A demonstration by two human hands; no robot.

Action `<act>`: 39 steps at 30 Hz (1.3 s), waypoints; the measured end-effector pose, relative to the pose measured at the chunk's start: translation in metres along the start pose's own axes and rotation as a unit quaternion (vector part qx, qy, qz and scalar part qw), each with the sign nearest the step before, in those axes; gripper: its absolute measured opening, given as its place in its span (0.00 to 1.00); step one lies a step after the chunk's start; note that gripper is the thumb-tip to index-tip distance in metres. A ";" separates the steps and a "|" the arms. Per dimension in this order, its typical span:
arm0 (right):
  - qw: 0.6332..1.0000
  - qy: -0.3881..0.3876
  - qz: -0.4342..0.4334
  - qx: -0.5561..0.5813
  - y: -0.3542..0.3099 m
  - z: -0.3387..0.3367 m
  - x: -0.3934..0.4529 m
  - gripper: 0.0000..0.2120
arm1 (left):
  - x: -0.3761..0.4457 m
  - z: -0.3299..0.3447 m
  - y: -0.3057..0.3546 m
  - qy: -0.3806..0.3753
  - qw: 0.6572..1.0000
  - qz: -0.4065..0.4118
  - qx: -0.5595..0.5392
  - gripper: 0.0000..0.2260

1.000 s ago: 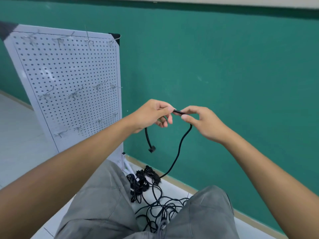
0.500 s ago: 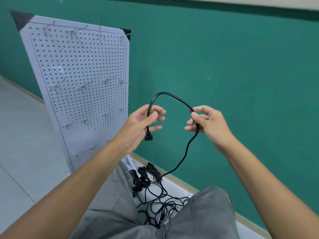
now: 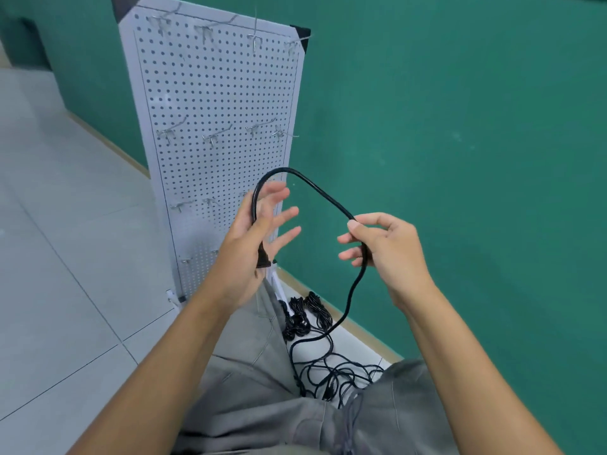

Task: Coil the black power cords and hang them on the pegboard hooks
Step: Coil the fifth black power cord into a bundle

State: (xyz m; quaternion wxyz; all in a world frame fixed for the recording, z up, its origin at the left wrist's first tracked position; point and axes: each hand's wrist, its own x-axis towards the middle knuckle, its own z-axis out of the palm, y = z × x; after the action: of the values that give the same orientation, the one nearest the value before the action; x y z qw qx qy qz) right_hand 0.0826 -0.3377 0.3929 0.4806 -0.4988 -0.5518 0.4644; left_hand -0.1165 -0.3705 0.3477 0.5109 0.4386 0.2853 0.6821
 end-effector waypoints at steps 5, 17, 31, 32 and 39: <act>0.998 -0.038 -0.045 -0.033 0.008 0.032 -0.023 0.01 | 0.004 0.000 -0.005 0.014 0.969 -0.091 -0.229 0.06; 0.996 -0.079 -0.032 -0.039 0.051 0.051 -0.050 0.04 | 0.008 -0.008 -0.014 0.043 0.915 -0.201 -0.346 0.19; 0.981 -0.191 -0.016 -0.043 0.097 0.043 -0.047 0.05 | 0.009 -0.032 -0.006 0.035 0.956 -0.165 -0.238 0.34; 0.983 -0.183 -0.014 -0.029 0.098 0.043 -0.047 0.05 | 0.009 -0.033 -0.006 0.036 0.956 -0.167 -0.238 0.35; 0.987 -0.158 -0.018 0.003 0.093 0.046 -0.046 0.04 | 0.008 -0.030 -0.007 0.052 0.934 -0.166 -0.312 0.29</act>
State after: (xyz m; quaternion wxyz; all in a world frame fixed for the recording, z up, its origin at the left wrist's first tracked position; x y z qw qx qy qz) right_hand 0.0485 -0.3786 0.2926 0.3970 -0.4074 -0.6282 0.5309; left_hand -0.1415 -0.3588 0.3310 0.7125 0.1668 0.1531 0.6641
